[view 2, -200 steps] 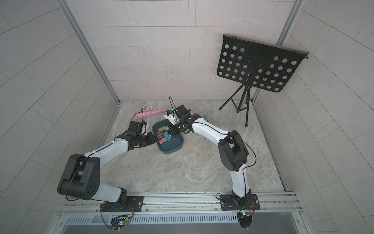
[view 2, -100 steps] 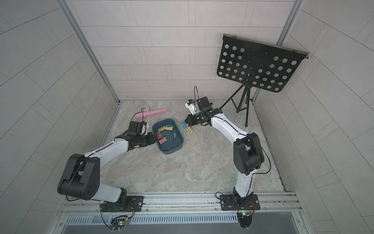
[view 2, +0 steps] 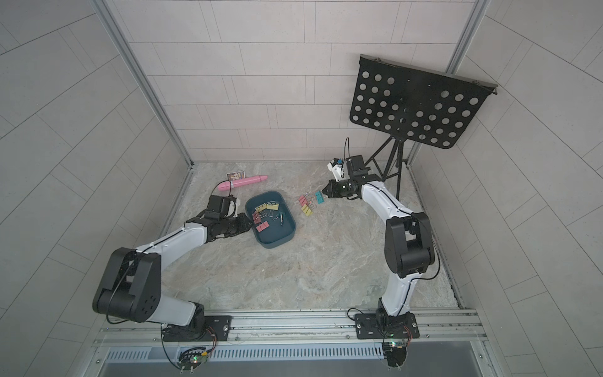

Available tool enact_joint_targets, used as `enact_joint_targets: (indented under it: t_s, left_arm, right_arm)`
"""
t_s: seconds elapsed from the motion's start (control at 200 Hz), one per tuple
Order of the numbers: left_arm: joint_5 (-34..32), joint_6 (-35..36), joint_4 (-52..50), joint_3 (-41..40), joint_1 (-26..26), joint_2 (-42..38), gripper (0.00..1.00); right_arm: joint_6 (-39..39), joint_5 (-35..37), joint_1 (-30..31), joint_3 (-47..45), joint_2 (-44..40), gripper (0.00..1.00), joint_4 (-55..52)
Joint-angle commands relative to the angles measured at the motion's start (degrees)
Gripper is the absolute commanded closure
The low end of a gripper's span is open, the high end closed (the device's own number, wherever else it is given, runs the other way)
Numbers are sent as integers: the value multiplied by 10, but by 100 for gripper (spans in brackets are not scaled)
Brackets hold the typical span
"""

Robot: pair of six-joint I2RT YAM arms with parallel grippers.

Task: Take out the binder clips from the storage box
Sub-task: Place the binder clip at the center of the board.

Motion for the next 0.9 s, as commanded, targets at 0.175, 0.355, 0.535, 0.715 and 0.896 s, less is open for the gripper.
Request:
enact_joint_targets:
  t_s: [0.175, 0.355, 0.535, 0.715, 0.896]
  left_arm:
    - [-13, 10, -5, -11, -1, -10, 74]
    - [-13, 10, -4, -12, -1, -8, 74]
    - [-12, 10, -4, -12, -1, -9, 74]
    - [-12, 10, -5, -12, -1, -8, 74]
    - [-13, 9, -3, -12, -2, -7, 74]
  right_arm:
    - [10, -35, -37, -4, 46, 100, 12]
    - [11, -39, -52, 0, 76, 100, 14]
    - [11, -47, -62, 7, 101, 100, 19]
    - [14, -53, -72, 14, 121, 100, 19]
    - [16, -56, -80, 16, 131, 100, 23]
